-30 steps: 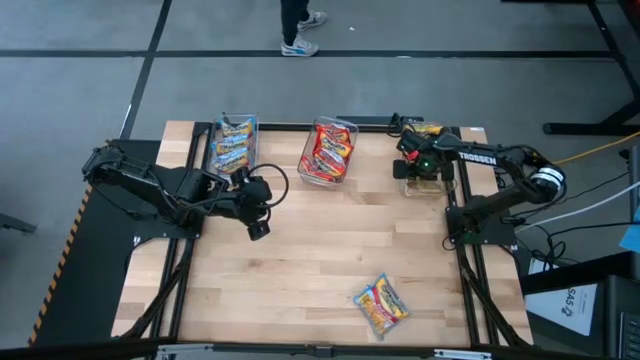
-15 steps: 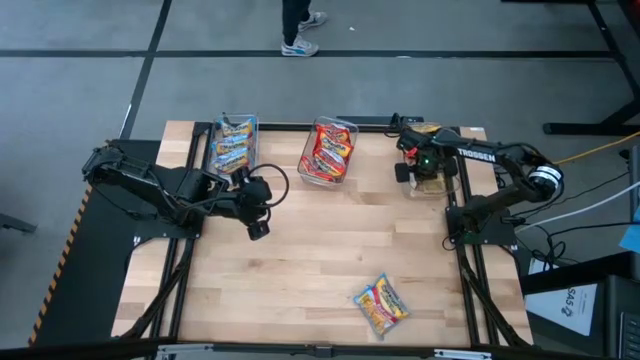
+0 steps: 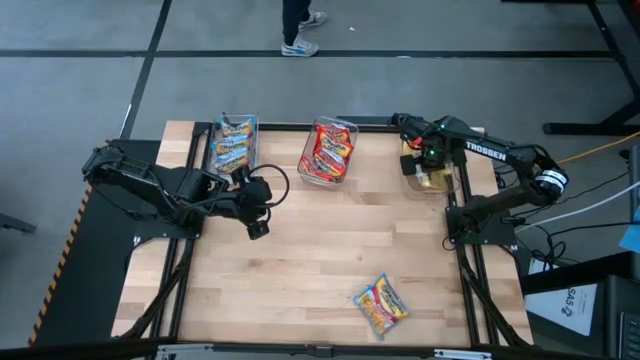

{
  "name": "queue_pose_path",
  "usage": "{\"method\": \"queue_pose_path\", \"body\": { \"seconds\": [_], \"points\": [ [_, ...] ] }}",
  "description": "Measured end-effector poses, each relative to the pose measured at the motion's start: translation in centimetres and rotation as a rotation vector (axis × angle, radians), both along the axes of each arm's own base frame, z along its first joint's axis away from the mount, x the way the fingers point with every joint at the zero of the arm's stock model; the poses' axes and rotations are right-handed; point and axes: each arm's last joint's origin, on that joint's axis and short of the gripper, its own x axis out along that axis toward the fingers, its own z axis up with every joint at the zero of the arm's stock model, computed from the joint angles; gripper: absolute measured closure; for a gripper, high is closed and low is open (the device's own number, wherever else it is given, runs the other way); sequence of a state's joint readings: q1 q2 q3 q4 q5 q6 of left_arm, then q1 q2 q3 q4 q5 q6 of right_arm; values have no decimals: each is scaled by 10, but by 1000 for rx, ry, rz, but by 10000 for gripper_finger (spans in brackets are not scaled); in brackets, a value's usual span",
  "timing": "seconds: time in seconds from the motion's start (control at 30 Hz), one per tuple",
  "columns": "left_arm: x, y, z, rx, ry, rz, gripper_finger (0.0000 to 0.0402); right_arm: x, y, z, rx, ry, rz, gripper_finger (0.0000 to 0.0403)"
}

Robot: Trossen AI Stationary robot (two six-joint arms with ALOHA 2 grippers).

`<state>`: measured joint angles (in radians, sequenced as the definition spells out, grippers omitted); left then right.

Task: Sort Maruchan noodles
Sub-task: Put the yellow noodle pack in the right transparent basket

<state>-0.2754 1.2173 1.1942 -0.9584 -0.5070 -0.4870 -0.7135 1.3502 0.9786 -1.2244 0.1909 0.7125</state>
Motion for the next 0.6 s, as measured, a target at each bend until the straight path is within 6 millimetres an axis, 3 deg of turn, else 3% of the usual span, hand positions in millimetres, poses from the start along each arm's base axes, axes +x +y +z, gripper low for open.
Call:
{"method": "queue_pose_path", "body": {
  "seconds": [0.6],
  "points": [
    [0,0,0,18,8,-18,321,13,3,49,29,-196,42,403]
  ]
}}
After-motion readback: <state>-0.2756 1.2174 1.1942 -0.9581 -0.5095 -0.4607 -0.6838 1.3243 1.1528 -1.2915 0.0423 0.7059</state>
